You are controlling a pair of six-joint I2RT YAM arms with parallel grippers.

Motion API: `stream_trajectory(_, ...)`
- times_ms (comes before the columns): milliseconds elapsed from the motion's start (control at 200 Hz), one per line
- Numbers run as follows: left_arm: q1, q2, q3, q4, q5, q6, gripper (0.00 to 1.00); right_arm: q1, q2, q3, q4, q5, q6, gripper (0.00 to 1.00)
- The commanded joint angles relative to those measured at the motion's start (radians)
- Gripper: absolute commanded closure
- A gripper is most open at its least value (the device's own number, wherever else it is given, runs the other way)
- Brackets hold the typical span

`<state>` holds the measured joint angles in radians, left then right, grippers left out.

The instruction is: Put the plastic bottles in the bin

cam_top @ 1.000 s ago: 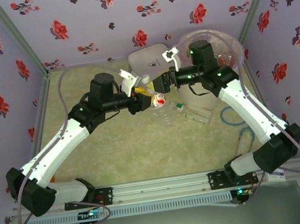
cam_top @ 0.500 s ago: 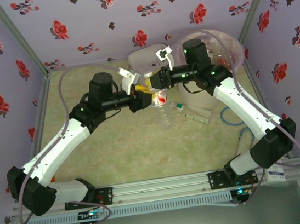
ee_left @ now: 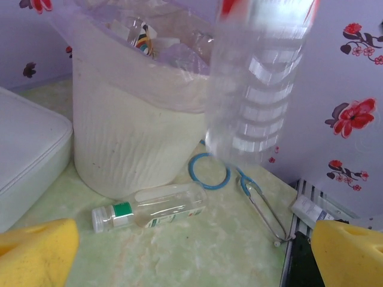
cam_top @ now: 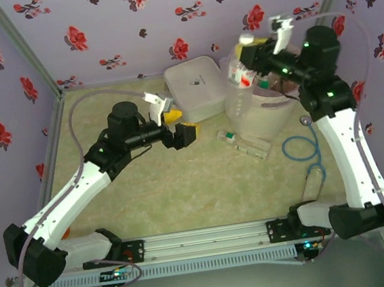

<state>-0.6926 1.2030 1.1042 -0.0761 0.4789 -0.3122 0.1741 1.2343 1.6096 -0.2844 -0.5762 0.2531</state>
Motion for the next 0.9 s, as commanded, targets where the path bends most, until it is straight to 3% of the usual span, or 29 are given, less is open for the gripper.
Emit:
stream_trajectory(0,0.008,0.0,-0.044,0.084,-0.017,-0.06,0.0,-0.04,-0.007,0.039,0.212,0.119,0.045,0.91)
stream_trajectory(270,0.008,-0.024,-0.092,0.106,-0.057,-0.082,0.02,-0.061,0.039,-0.028,0.292,0.371,-0.148,0.92)
stream_trajectory(895,0.011,0.004,-0.104,0.087,-0.095,-0.089,0.06,-0.066,0.18,-0.317,0.203,0.371,-0.125,0.94)
